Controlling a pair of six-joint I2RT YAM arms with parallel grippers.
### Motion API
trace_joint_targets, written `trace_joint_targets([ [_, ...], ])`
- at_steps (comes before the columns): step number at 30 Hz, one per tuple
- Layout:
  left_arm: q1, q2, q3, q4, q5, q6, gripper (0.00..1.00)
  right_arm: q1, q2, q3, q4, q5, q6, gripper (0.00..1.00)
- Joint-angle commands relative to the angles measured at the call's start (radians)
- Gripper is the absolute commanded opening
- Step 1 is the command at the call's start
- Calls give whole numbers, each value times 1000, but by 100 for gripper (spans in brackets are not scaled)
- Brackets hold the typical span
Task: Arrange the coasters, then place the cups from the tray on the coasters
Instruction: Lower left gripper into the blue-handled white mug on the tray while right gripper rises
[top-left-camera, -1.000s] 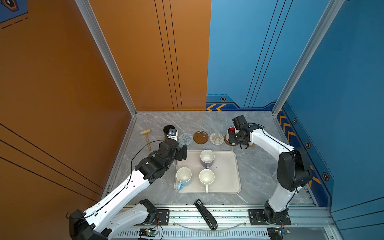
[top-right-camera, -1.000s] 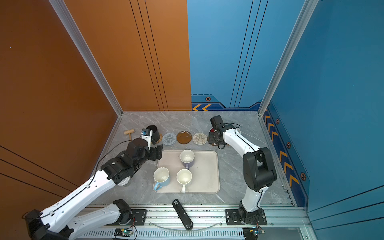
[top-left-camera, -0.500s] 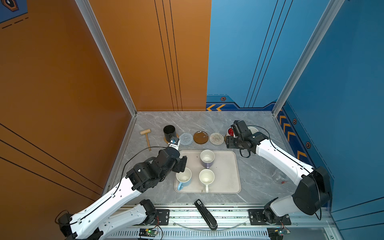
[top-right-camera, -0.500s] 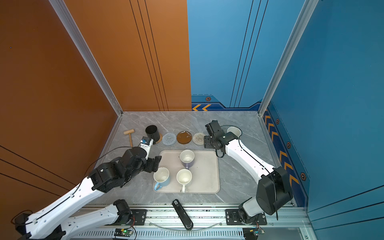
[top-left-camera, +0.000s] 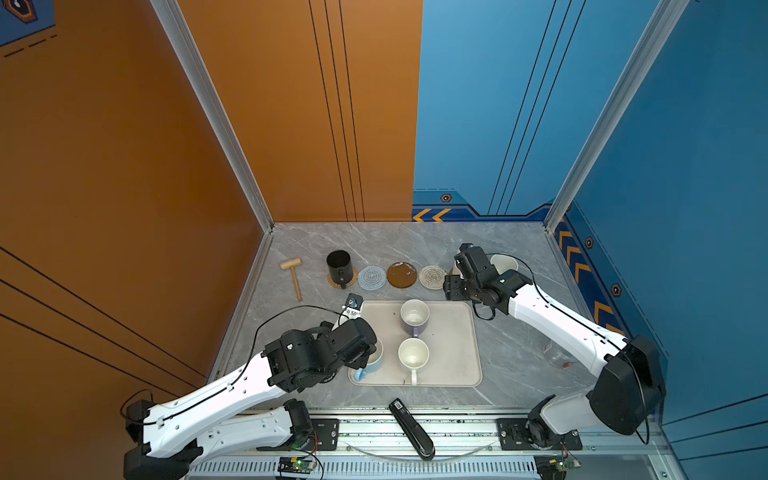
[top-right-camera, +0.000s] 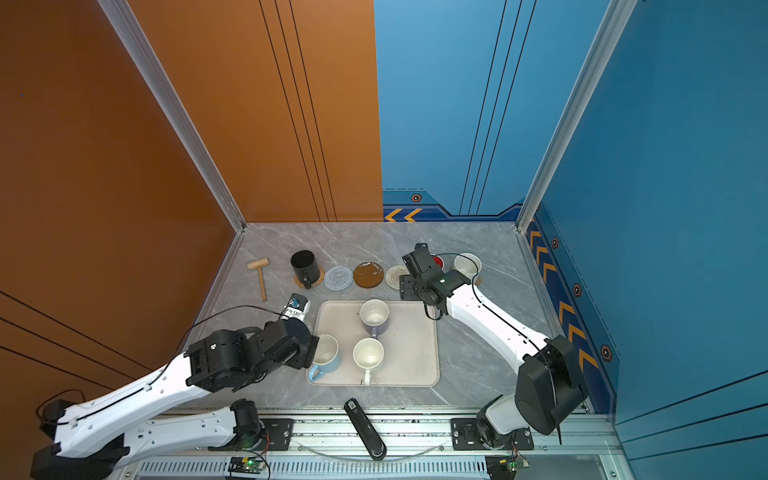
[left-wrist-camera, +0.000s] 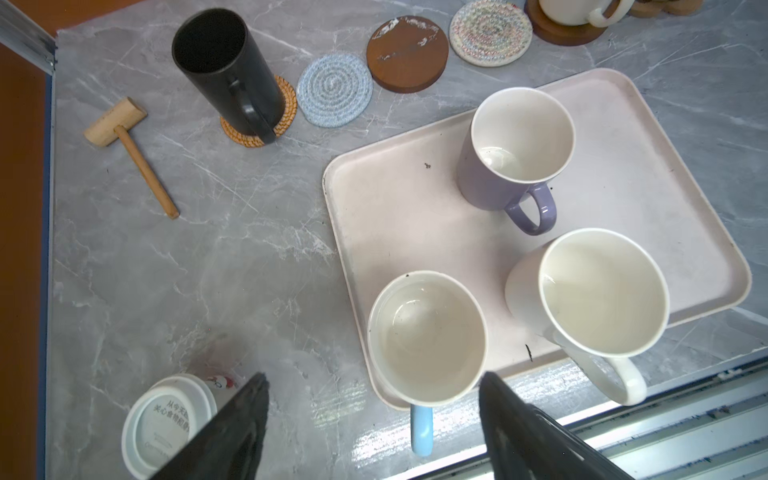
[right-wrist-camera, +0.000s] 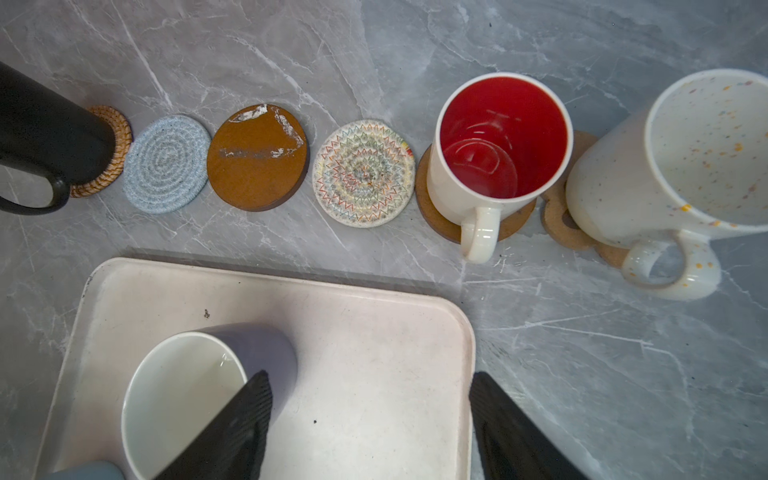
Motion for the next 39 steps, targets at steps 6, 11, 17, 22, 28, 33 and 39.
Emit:
trace_joint_targets([
  [6, -57, -40, -75, -116, -40, -189, 78, 26, 60, 16, 37, -5, 21, 74],
  [11, -78, -67, -108, -124, -36, -229, 76, 43, 94, 37, 38, -6, 19, 74],
  [17, -107, -41, -129, -123, -50, -244, 76, 50, 119, 58, 39, -15, 19, 74],
  [22, -122, -8, -135, -122, -40, -258, 75, 52, 117, 58, 32, -10, 19, 75],
  [28, -147, -15, -170, -121, -6, -287, 72, 51, 139, 65, 29, -17, 21, 75],
  [33, -160, -25, -197, -113, 21, -293, 71, 54, 168, 76, 29, -27, 22, 75],
  [39, -160, 6, -225, -15, 65, -236, 71, 55, 186, 78, 31, -30, 27, 75],
])
